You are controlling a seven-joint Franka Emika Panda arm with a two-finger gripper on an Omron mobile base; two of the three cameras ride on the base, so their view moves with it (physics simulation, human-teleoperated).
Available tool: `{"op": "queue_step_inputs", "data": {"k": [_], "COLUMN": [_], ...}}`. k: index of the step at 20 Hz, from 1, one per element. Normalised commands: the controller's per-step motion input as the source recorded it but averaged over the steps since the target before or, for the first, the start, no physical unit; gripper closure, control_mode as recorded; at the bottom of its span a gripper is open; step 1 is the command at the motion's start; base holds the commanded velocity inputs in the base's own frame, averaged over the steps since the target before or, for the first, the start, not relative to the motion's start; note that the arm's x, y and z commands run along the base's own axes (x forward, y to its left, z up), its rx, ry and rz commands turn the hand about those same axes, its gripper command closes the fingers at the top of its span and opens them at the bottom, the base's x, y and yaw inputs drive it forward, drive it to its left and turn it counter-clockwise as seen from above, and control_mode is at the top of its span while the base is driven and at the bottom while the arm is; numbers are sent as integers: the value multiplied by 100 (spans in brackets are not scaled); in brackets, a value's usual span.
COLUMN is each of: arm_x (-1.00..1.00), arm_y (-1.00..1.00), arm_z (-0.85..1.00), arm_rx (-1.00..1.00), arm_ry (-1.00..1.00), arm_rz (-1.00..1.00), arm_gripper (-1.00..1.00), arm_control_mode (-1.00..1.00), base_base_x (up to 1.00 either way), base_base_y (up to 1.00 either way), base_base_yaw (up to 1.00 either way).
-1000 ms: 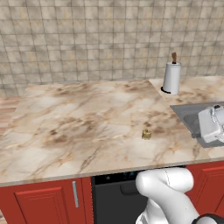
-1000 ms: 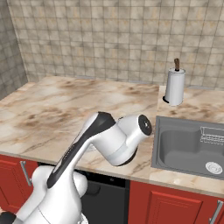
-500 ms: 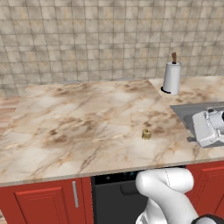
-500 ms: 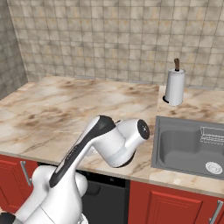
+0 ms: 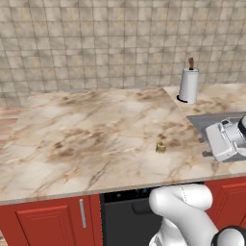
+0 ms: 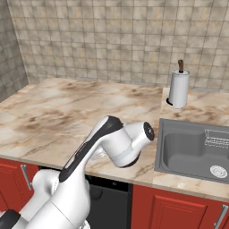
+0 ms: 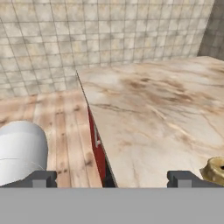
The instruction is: Pick the candle and candle from the dining table and place them in the open cabinet. Close the cabinet after placing the objects.
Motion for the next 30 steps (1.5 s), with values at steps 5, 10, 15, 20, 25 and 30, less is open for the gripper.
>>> {"op": "queue_step_inputs", "data": {"k": [5, 10, 15, 20, 25, 30], "arm_x": [15, 16, 16, 16, 14, 17], "arm_y": [8, 13, 13, 1, 0, 0], "arm_z": [-18, -20, -19, -14, -16, -15], "arm_rx": [2, 0, 0, 1, 0, 2], "arm_ry": [0, 3, 3, 3, 1, 7], "arm_rz": [0, -2, -2, 0, 0, 0], "arm_gripper": [-100, -100, -100, -100, -100, -100], "arm_control_mode": [-100, -100, -100, -100, -100, -100], "base_base_x": [0, 0, 0, 0, 0, 0], "base_base_y": [0, 0, 0, 0, 0, 0], "base_base_yaw": [0, 0, 0, 0, 0, 0]}}
